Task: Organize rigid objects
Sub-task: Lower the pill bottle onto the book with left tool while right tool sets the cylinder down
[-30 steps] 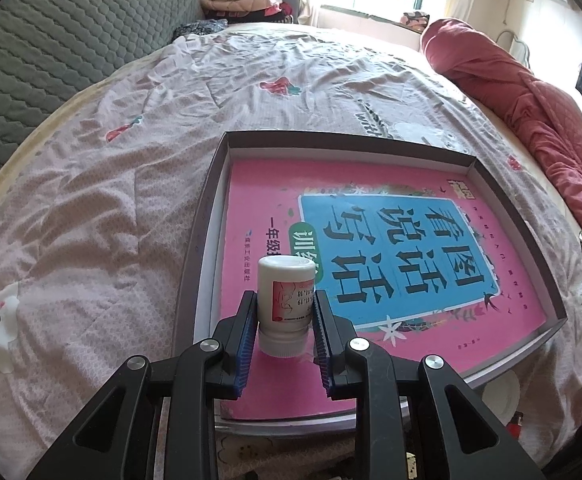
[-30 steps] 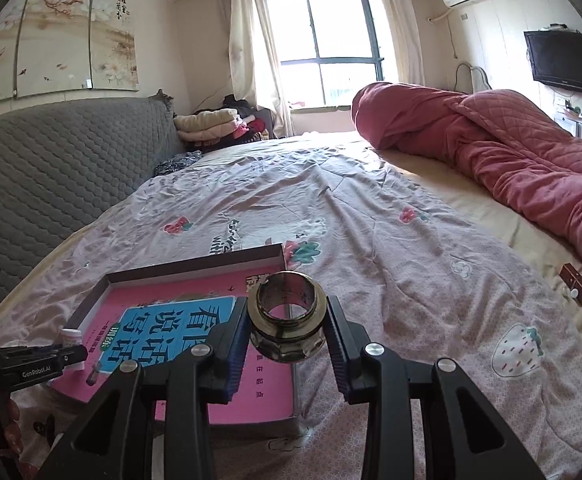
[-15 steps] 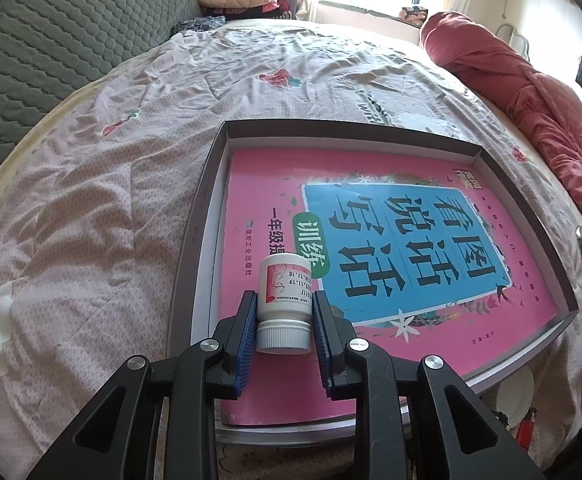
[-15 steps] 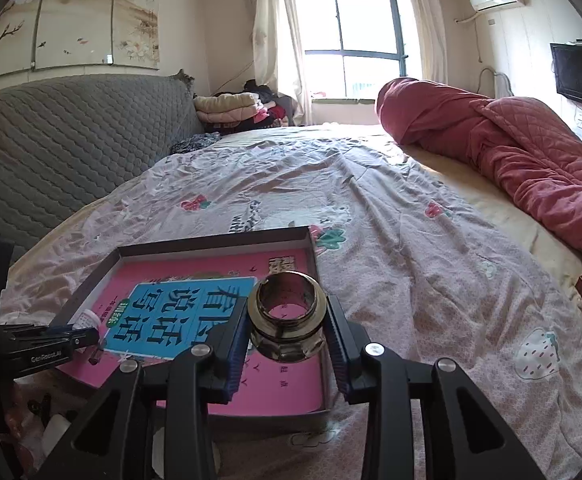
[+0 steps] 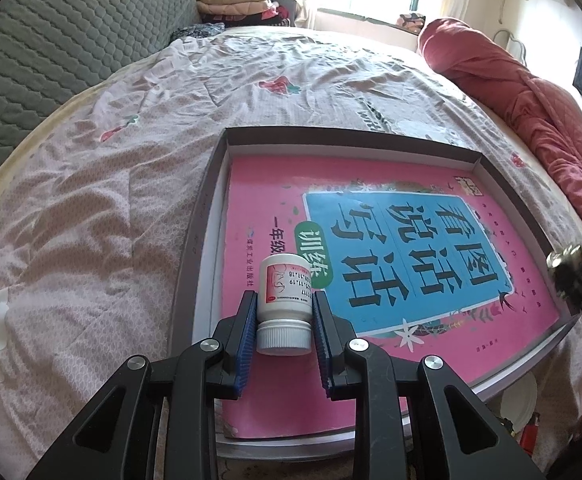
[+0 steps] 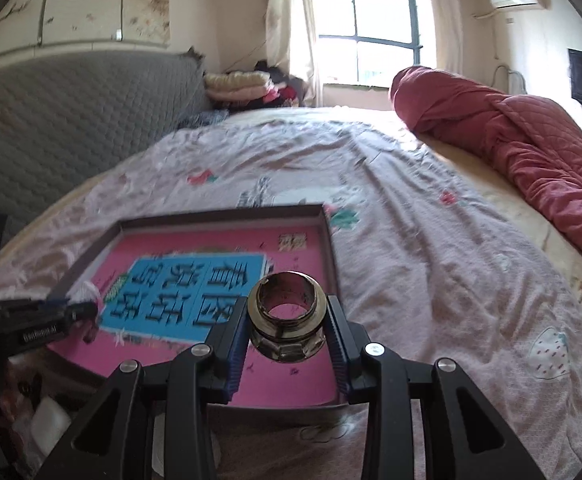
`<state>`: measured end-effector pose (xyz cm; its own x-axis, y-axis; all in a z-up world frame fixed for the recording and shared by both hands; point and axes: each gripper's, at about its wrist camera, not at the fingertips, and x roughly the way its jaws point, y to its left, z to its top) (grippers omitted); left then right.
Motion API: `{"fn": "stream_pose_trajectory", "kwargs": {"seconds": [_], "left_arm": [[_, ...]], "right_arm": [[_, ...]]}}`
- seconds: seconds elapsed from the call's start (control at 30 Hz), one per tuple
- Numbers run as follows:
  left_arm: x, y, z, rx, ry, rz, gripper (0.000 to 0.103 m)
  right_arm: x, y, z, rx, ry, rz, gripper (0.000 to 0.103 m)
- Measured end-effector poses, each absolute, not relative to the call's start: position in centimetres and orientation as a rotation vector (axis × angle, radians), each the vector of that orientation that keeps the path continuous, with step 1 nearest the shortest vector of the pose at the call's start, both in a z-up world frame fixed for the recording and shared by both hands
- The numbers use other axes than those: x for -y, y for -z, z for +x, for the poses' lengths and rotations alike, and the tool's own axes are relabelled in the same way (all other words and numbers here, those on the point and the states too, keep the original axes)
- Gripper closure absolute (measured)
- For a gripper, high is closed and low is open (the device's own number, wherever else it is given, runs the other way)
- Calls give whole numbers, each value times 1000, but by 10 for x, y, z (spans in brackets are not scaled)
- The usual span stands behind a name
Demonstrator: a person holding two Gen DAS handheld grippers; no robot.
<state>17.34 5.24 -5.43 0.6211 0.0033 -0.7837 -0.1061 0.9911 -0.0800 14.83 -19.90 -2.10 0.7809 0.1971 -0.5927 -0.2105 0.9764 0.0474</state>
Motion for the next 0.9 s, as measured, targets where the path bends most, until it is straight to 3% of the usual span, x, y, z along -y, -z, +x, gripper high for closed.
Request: {"fn": "stream_pose_trajectory", "kwargs": {"seconds": [0.9], "left_arm": [[-46, 54, 170, -909, -40, -102, 76]], "right_arm": [[185, 40, 155, -753, -228, -122, 66]]}}
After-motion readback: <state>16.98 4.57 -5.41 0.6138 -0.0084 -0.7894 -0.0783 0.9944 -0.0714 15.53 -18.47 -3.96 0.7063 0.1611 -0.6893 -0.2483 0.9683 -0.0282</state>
